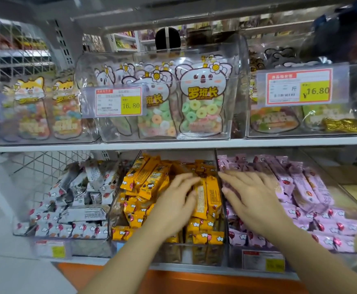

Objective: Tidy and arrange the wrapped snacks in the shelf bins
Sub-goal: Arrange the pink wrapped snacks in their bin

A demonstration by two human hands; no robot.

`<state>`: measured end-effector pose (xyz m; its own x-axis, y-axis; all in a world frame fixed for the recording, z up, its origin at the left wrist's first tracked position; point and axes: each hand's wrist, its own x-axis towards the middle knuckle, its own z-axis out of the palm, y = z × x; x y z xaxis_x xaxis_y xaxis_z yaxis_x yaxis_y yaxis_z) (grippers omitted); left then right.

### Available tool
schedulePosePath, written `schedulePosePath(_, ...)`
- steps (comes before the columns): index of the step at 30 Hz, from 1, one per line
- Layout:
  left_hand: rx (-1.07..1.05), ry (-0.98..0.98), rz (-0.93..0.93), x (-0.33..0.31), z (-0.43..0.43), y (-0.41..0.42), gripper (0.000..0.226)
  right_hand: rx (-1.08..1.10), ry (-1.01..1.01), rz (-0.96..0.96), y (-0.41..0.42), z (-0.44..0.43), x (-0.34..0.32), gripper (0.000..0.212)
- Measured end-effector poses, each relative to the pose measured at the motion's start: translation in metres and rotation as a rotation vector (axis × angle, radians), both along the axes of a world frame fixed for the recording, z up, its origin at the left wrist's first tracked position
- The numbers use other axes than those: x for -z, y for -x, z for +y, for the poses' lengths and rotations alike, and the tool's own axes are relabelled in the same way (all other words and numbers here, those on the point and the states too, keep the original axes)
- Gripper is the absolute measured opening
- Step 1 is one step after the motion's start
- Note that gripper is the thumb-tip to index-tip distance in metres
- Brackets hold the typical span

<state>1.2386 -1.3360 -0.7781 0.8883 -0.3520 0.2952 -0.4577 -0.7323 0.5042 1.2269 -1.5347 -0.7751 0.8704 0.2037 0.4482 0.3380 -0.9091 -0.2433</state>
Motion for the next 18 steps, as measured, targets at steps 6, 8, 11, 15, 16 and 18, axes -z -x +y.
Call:
schedulePosePath(6, -0.111, -0.552, -0.142, -0.018, -0.016, -0.054, 0.062, -0.083, 0.029, 0.065, -0.002, 0.000, 0.003, 0.038)
schedulePosePath(8, -0.108, -0.772, -0.129, -0.017, -0.016, -0.068, 0.065, -0.086, 0.021, 0.079, -0.002, 0.000, 0.003, 0.036)
schedulePosePath(11, -0.125, -0.854, -0.190, -0.017, -0.012, -0.076, 0.054, -0.089, 0.009, 0.082, -0.002, 0.000, 0.003, 0.036)
schedulePosePath(15, -0.101, -0.802, -0.252, -0.023, -0.002, -0.067, 0.049, -0.100, -0.003, 0.093, -0.003, -0.002, 0.005, 0.035)
schedulePosePath(16, -0.099, -0.775, -0.248, -0.024, 0.003, -0.063, 0.054, -0.100, -0.006, 0.092, -0.003, -0.002, 0.005, 0.035)
schedulePosePath(18, -0.098, -0.710, -0.267, -0.024, 0.016, -0.056, 0.058, -0.098, -0.011, 0.086, -0.003, -0.001, 0.005, 0.035)
